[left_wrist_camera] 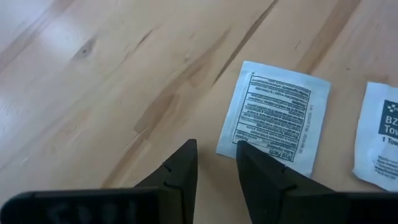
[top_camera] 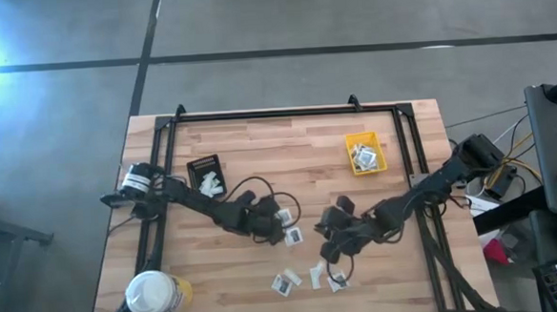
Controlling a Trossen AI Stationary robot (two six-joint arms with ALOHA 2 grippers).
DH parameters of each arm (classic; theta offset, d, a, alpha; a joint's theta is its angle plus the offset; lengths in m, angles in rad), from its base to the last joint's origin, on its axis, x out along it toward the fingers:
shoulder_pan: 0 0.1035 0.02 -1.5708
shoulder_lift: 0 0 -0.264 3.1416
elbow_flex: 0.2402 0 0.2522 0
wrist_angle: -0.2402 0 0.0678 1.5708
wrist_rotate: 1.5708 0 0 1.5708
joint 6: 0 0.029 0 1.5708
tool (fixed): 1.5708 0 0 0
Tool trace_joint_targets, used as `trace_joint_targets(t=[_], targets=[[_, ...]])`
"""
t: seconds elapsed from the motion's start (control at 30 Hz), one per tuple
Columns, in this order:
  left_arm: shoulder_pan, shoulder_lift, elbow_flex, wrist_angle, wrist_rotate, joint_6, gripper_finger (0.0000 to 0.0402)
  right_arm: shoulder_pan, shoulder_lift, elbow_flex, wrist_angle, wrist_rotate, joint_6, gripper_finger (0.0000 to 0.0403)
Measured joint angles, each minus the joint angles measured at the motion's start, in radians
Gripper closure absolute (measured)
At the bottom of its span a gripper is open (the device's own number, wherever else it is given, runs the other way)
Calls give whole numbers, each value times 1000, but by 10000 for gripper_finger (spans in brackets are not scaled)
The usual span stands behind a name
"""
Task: Pick & Place First Aid Supplies
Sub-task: Put the black pad into the yellow bin
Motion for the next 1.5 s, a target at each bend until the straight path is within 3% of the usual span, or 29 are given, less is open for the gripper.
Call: trace_joint_targets(t=[0.27,0.73,1.03,1.5], targets=[[-4,-5,-56,28,-10,-41,307,-110,0,-1,-1,-108,13,359],[-60,-86,-49,61,-80,105,323,-132,0,-14,-32,-117,-33,359],[-62,-116,-53,67,20,173,394,-132,-1,-58,-31,-116,-29,359],[-57,-76,-62,121,31,156,401,-134,-1,-76,52,-116,-26,359]])
